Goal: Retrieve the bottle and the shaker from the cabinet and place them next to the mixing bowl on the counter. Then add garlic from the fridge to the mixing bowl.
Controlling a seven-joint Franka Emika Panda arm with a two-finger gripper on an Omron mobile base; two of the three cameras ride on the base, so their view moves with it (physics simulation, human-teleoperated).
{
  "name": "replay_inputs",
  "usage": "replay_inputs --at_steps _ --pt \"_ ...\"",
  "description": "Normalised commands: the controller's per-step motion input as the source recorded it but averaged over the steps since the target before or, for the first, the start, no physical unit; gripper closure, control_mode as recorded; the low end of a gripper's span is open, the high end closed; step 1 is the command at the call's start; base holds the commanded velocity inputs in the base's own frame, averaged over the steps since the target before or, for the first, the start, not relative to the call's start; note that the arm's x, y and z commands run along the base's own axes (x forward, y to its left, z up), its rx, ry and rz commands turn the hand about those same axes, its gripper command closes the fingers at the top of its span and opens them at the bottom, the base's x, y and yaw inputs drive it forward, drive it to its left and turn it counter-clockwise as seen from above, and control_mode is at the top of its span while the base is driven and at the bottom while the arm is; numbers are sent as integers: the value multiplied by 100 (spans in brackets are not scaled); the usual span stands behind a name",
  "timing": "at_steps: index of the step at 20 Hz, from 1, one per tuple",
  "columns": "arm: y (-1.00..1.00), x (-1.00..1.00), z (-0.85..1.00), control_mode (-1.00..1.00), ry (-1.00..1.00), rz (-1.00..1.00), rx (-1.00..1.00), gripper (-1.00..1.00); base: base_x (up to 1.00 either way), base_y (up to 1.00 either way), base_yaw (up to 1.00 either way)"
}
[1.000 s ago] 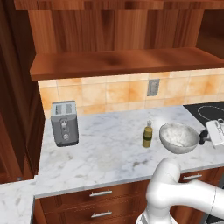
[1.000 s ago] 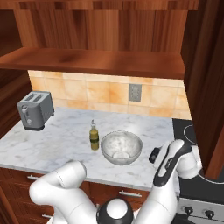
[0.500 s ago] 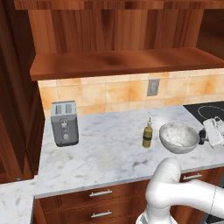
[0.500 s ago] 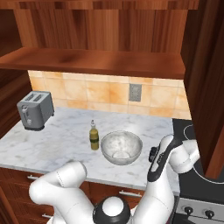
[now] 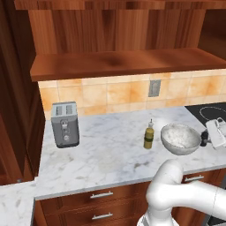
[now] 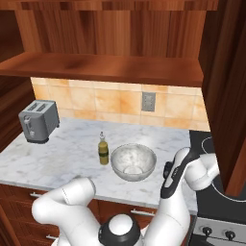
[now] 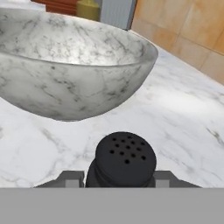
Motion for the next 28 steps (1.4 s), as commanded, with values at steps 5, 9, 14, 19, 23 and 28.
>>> replay_inputs --at_steps 5,9,14,19,23,28 --pt "0 -7 0 -100 0 0 0 -100 0 0 0" --pt "0 -2 0 -100 0 0 0 -100 0 0 0" --pt "0 -3 0 -100 0 0 0 -100 0 0 0" --pt "-20 0 1 -100 3 -8 0 -100 0 0 0" --pt "-34 0 0 -100 3 -10 0 -100 0 0 0" --pt "-24 -31 0 -100 0 -10 -1 -100 0 0 0"
